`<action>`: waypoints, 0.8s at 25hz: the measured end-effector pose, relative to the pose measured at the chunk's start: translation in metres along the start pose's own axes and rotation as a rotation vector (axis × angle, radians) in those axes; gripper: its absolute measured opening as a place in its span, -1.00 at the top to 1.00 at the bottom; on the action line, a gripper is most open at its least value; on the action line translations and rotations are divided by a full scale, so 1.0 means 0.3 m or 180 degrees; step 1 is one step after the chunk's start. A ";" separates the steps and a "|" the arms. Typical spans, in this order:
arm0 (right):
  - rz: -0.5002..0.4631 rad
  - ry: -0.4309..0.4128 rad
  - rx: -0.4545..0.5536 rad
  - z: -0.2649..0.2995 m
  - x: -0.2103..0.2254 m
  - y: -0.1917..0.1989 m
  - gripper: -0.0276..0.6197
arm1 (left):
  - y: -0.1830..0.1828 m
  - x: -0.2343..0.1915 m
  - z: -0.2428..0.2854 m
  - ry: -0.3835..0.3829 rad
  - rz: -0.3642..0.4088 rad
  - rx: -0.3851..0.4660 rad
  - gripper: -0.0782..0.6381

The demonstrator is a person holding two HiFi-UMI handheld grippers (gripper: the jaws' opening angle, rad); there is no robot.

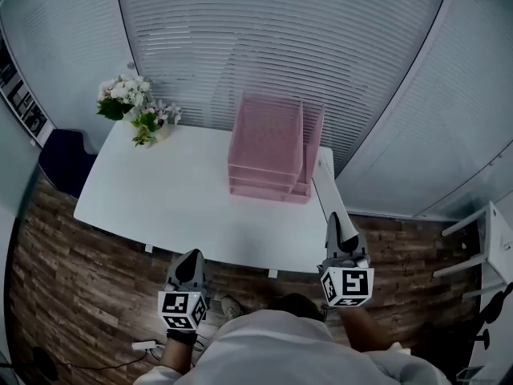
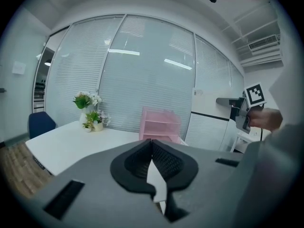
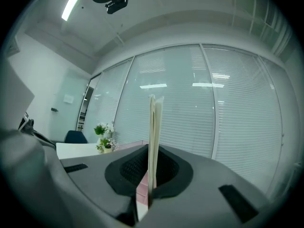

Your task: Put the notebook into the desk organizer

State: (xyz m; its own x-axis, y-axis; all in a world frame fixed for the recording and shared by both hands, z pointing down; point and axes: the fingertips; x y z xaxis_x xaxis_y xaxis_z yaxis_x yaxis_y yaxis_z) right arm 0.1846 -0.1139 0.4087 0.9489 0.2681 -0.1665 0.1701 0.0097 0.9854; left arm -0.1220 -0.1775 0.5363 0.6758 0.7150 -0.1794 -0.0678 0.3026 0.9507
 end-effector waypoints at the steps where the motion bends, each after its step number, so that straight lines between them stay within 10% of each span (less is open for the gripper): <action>1: -0.0040 -0.0008 0.0009 0.023 -0.003 -0.008 0.84 | 0.000 -0.008 0.004 -0.0004 -0.0016 0.0000 0.76; 20: -0.1245 -0.0698 -0.0204 0.707 -0.056 -0.021 0.84 | 0.036 -0.041 0.073 -0.0553 -0.0385 0.0068 0.76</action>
State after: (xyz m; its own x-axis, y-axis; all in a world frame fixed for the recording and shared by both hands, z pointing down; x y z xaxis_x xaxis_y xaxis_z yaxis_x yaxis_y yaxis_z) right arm 0.2241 -0.3227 0.3977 0.8516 0.0220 -0.5237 0.5168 0.1313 0.8460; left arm -0.1149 -0.1969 0.5544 0.7945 0.5543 -0.2481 0.0359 0.3649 0.9303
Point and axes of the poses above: the fingertips, and each gripper's own axes: z forward along the fingers, x to its right, y out of its underside, and after that the axes turned 8 degrees about y, right-handed
